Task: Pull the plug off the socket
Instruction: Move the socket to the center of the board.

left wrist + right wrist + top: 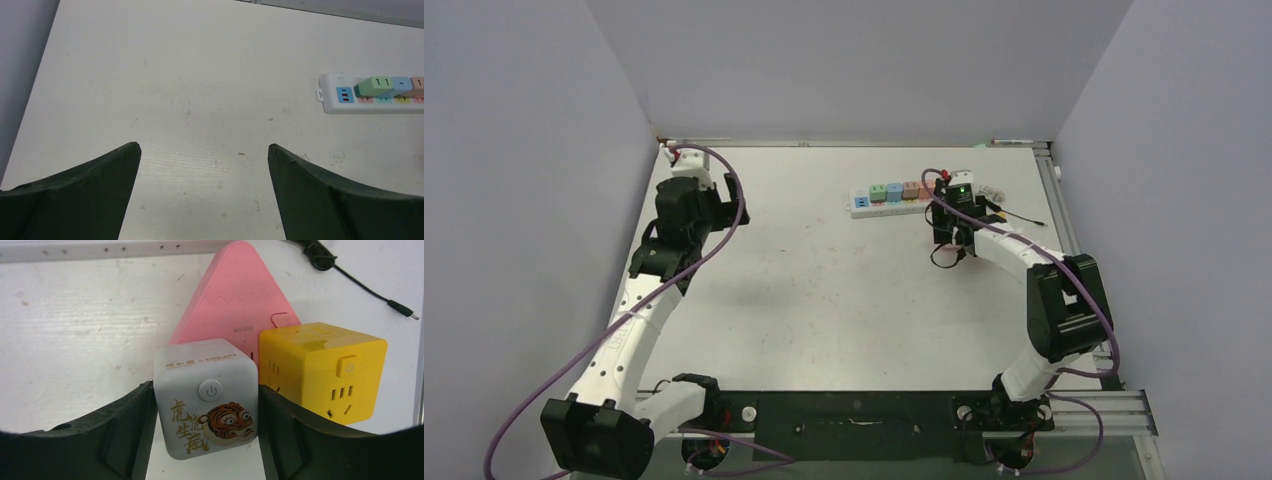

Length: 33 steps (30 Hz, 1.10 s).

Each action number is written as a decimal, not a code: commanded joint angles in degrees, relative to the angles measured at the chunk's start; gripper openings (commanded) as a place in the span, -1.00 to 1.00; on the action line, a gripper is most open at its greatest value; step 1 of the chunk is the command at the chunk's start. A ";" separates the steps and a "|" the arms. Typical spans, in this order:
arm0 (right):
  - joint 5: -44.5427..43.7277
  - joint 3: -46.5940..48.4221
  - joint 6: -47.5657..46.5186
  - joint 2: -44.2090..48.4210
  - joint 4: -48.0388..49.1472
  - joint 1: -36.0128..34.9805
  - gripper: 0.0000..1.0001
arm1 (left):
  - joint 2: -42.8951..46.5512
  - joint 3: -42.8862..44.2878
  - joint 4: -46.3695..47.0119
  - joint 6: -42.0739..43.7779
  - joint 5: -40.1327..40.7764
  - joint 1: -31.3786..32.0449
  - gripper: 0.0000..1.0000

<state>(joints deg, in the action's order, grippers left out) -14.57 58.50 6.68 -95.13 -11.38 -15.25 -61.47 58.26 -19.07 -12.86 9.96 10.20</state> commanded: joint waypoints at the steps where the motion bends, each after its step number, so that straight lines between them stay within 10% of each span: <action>1: 2.06 1.47 3.42 4.14 -5.68 -4.18 -0.42 | -0.41 1.59 1.41 0.12 -1.02 0.34 0.92; 33: -10.17 2.55 18.19 0.68 -3.35 -59.17 -0.20 | -3.06 1.77 1.08 -1.01 -3.01 0.35 0.92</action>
<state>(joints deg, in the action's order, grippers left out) -21.54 58.63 22.02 -93.65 -17.41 -71.68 -64.03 58.26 -19.22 -13.13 8.14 10.39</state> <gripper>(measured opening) 0.629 0.962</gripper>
